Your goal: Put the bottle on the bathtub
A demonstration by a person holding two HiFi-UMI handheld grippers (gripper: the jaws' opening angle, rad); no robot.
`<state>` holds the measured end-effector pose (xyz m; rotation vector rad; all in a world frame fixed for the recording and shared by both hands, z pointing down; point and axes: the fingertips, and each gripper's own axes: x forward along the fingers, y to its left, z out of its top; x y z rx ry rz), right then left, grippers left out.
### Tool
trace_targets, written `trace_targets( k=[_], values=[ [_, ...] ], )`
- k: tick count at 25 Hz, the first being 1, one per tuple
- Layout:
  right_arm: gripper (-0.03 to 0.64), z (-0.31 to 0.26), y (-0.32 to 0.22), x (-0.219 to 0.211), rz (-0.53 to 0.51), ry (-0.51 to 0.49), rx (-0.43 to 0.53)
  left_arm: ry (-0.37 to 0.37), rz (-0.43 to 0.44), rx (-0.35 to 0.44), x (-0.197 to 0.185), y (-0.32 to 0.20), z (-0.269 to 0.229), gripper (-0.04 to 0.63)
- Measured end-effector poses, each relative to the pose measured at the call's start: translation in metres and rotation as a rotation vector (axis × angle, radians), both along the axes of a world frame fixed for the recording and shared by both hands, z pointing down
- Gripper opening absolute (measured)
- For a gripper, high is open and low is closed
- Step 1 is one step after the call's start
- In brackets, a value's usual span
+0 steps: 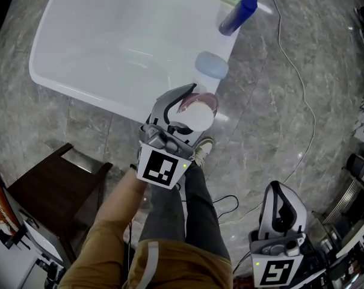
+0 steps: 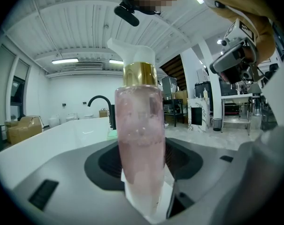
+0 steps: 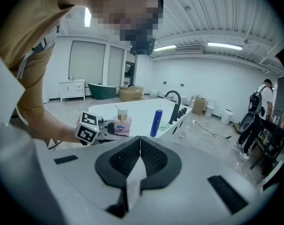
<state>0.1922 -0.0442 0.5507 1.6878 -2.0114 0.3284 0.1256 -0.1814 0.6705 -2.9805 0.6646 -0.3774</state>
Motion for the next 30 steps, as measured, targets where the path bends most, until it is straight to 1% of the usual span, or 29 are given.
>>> trace_targets(
  k=[5,9,13,20,27,30],
  values=[
    [0.006,-0.005,0.005,0.001,0.012,-0.004,0.014,-0.003,-0.020,-0.003,0.001,0.000,0.001,0.238],
    [0.006,-0.008,0.012,0.008,0.032,-0.006,0.021,-0.015,-0.074,-0.017,0.000,-0.002,0.002,0.236],
    [0.006,-0.009,0.019,0.015,0.050,-0.006,0.025,-0.018,-0.099,-0.009,0.002,-0.002,0.001,0.236],
    [0.006,-0.010,0.028,0.024,0.070,-0.014,0.032,-0.012,-0.100,-0.009,0.004,-0.001,0.001,0.236],
    [0.006,-0.016,0.028,0.024,0.070,-0.013,0.051,-0.003,-0.105,-0.042,0.006,0.000,0.003,0.239],
    [0.006,-0.021,0.029,0.023,0.067,-0.008,0.060,-0.001,-0.094,-0.050,0.006,0.003,0.001,0.266]
  ],
)
